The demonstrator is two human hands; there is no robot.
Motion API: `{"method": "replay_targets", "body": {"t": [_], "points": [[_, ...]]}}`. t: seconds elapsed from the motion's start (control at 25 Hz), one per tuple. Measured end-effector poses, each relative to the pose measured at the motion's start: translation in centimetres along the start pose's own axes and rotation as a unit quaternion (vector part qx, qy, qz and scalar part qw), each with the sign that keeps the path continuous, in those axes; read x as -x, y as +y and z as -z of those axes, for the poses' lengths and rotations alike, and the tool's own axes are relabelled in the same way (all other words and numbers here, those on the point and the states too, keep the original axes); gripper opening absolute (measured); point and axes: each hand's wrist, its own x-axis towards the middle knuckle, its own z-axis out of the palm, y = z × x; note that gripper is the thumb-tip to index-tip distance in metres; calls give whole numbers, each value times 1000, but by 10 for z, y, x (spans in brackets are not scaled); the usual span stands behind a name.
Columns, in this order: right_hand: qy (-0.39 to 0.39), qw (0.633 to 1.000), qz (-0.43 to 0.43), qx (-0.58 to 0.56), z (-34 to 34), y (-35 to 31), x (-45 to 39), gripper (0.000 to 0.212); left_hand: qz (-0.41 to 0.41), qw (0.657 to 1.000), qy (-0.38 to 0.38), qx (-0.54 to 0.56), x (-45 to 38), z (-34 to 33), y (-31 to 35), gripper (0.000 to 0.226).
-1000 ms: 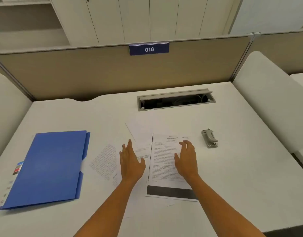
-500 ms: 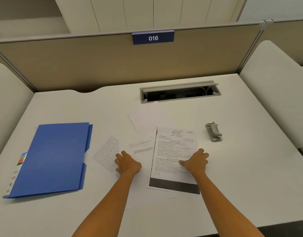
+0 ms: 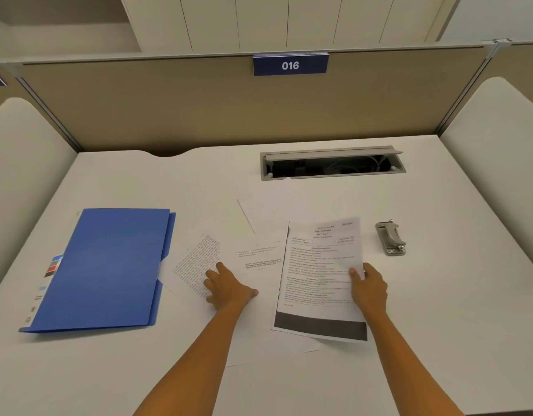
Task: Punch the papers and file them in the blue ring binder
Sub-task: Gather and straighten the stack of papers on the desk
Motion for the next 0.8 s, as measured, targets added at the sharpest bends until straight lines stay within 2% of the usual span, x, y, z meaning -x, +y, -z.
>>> {"method": "replay_targets", "body": {"t": [0.12,0.24,0.48,0.68,0.8], "points": [[-2,997,41,-60,4,0,0,29,-1,1000,2,14,-1,2,-2,110],[-54,991,61,-110,-1,-7,9,21,-12,999,9,50,-2,4,-6,109],[-139,984,104,-39,-36,-2,30,22,-10,981,38,188,-7,9,-22,96],[-82,991,103,18,-64,-5,47,29,38,965,53,254,-7,16,-20,68],[-65,991,102,64,-74,-22,61,49,47,961,35,269,-6,16,-20,67]]}}
